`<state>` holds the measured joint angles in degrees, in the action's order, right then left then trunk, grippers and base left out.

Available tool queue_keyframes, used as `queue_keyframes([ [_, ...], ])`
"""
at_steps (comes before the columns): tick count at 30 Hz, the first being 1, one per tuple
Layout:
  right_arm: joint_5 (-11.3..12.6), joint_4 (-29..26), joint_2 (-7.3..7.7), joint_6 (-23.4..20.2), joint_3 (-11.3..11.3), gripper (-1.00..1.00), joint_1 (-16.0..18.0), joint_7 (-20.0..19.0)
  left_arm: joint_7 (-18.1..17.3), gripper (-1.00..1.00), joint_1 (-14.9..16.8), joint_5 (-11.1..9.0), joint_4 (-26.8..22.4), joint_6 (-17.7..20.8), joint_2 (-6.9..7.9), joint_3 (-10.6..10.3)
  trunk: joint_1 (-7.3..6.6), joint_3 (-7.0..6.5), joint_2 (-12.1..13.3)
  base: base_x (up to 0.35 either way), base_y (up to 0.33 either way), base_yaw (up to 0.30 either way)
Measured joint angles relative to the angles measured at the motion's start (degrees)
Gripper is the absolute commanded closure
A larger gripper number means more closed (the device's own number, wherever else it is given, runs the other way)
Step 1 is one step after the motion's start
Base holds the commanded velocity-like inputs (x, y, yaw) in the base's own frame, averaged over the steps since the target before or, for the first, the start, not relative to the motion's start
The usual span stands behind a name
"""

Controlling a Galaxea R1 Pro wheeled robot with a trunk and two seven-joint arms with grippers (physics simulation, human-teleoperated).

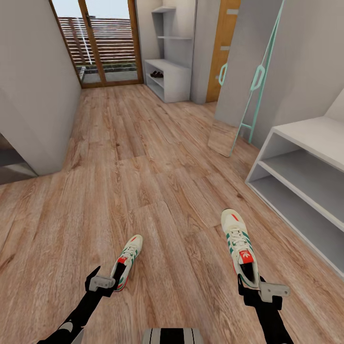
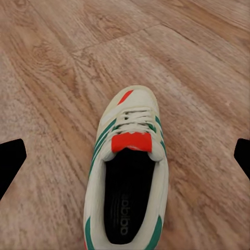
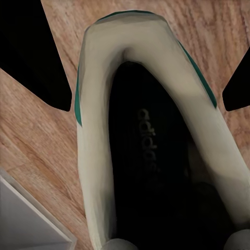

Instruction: Pick up the two gym shoes and the two sandals from the corridor floor and place them onto the hallstand (shoe rack) in the corridor, making sure they are on the rack and not on the floor. Arrange them so the two gym shoes are next to each other and the two sandals are next to each other.

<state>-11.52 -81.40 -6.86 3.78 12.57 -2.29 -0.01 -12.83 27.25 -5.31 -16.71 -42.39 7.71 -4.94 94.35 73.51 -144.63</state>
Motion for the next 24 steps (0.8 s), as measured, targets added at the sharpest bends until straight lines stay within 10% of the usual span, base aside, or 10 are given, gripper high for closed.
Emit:
queue_keyframes([
  [24, 0.0, -0.1, 0.0, 0.0, 0.0, 1.0, 0.0, 0.0, 0.0, -1.0, 0.0, 0.0, 0.1, 0.1, -0.1, 0.2, 0.0, 0.0, 0.0, 0.0, 0.0, 0.0],
])
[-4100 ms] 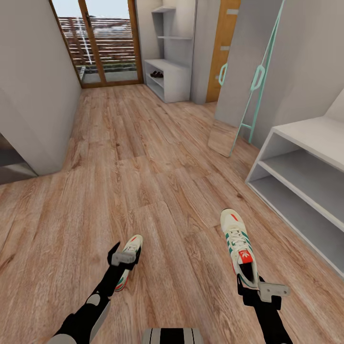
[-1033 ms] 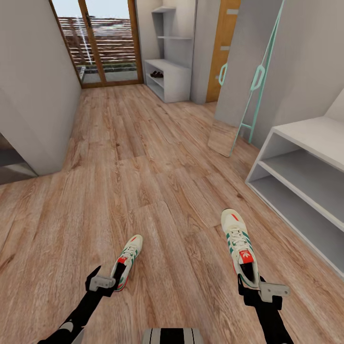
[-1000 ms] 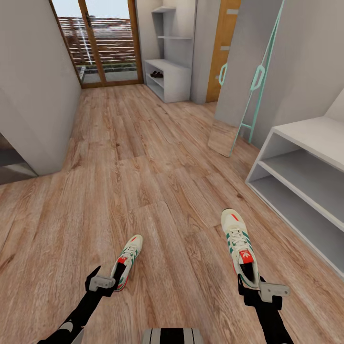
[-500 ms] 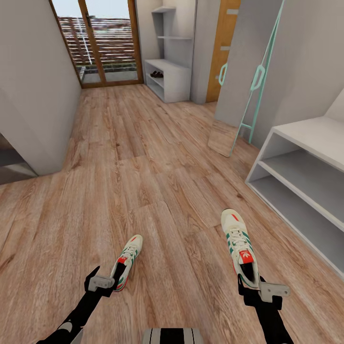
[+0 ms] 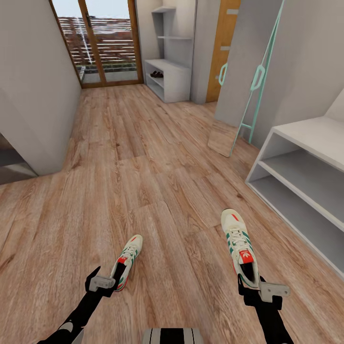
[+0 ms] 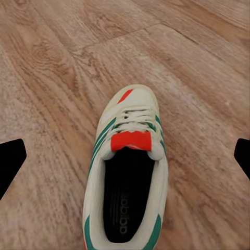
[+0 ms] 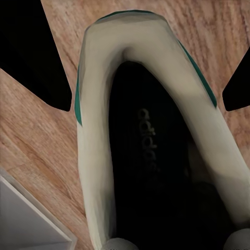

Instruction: Pick up the two gym shoes and the two sandals from the corridor floor and place them onto the hallstand (shoe rack) in the corridor, making sure they are on the rack and not on the floor. Arrange them so the two gym shoes are next to each other and the two sandals are next to each other.

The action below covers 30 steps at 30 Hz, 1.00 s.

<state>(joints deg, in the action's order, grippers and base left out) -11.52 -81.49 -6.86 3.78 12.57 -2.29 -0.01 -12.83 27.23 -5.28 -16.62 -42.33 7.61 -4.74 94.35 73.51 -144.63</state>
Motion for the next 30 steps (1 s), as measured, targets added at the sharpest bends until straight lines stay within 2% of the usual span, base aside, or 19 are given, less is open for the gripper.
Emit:
queue_keyframes([
  [19, 0.0, -1.1, -0.05, 0.0, -0.1, 1.0, -0.2, -0.2, -0.1, -1.0, 0.0, 0.0, 0.0, 0.0, -0.23, -0.2, 0.0, 0.0, 0.0, 0.0, 0.0, 0.0],
  [25, 0.1, -3.2, -0.11, 0.0, -0.1, 1.0, -1.3, -0.2, -0.1, -1.0, -0.1, 0.1, 0.0, 0.0, -0.1, -0.3, 0.0, 0.23, 0.0, 0.0, 0.0, 0.0],
  [30, 0.1, -6.5, -0.21, 0.0, -0.3, 1.0, -4.0, -0.3, -0.1, -1.0, -0.1, 0.1, 0.0, 0.0, -0.08, -0.3, 0.0, 0.59, 0.0, 0.0, 0.0, 0.0],
])
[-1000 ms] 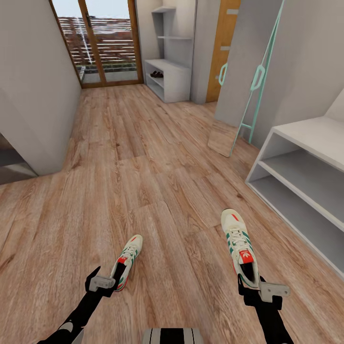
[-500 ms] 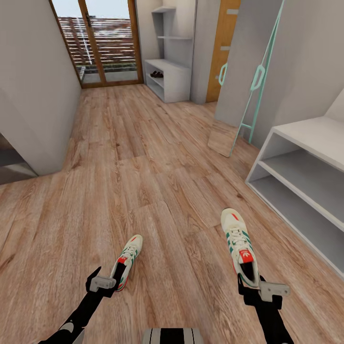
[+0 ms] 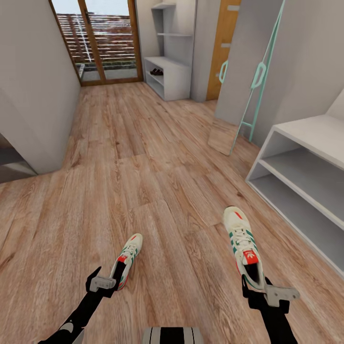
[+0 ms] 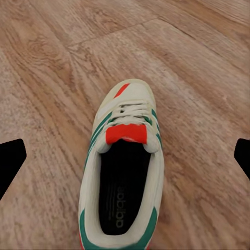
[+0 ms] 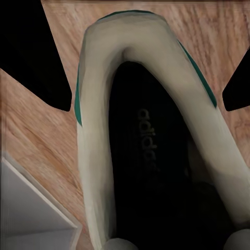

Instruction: Pick up the two gym shoes and the two sandals from the corridor floor and place them onto the hallstand (shoe rack) in the corridor, making sure they are on the rack and not on the floor. Arrange them so the two gym shoes are next to each other and the two sandals are next to each other.

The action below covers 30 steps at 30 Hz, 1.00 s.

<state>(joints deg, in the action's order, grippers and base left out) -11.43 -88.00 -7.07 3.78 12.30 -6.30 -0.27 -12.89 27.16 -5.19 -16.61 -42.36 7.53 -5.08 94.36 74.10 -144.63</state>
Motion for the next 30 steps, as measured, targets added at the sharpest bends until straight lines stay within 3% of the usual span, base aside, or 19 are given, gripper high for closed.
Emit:
queue_keyframes([
  [9, 0.0, -2.3, -0.1, 0.2, -0.1, 1.0, -2.0, 0.0, 0.0, -1.0, 0.0, 0.0, 0.0, 0.0, 0.09, 0.0, 0.0, 0.75, 0.0, 0.0, 0.0, 0.0],
  [18, 0.1, -2.9, -0.21, 3.4, -0.1, 1.0, -3.7, 0.1, 0.0, -1.0, 0.0, 0.2, 0.0, 0.0, -0.02, -0.1, 0.0, 1.47, 0.0, 0.0, 0.0, 0.0],
  [30, 0.1, -3.0, -0.23, 4.1, -0.1, 1.0, -4.2, 0.2, 0.1, -1.0, 0.0, 0.3, 0.0, 0.0, 0.04, 0.0, 0.0, 1.7, 0.0, 0.0, 0.0, 0.0],
])
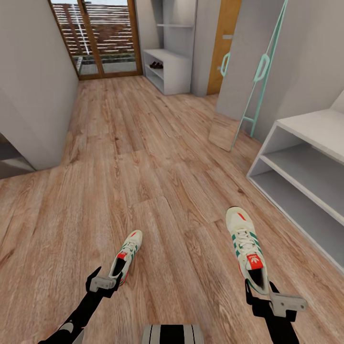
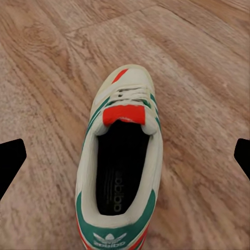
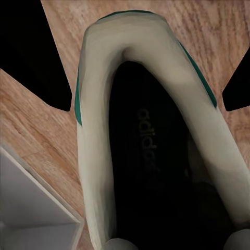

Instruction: Pick up the two gym shoes and the two sandals from the corridor floor and place them onto the hallstand (shoe rack) in the corridor, making sure they are on the rack and not on the floor. Arrange them so the two gym shoes are next to each other and the two sandals are next to each other.

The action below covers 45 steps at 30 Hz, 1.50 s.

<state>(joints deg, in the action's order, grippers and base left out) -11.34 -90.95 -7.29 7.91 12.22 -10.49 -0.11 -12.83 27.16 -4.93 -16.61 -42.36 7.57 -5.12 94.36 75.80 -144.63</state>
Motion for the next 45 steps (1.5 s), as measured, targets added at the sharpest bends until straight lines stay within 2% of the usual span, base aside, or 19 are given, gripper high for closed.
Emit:
queue_keyframes([
  [29, 0.0, 0.0, 0.0, 1.5, 0.2, 1.0, -0.1, 0.1, 0.0, -1.0, 0.0, 0.1, -0.3, 0.0, -0.14, 0.1, 0.0, 2.18, 0.0, 0.0, 0.0, 0.0],
  [41, 0.0, 0.0, 0.0, 1.5, 0.2, 1.0, -0.1, 0.1, -0.1, -1.0, 0.4, 0.1, -0.6, 0.0, 0.35, 0.1, 0.0, 3.05, 0.0, 0.0, 0.0, 0.0],
  [45, 0.0, 0.0, 0.0, 1.5, 0.2, 1.0, -0.1, 0.0, -0.1, -1.0, 0.7, 0.1, -0.7, 0.1, 0.95, 0.1, 0.0, 3.13, 0.0, 0.0, 0.0, 0.0],
])
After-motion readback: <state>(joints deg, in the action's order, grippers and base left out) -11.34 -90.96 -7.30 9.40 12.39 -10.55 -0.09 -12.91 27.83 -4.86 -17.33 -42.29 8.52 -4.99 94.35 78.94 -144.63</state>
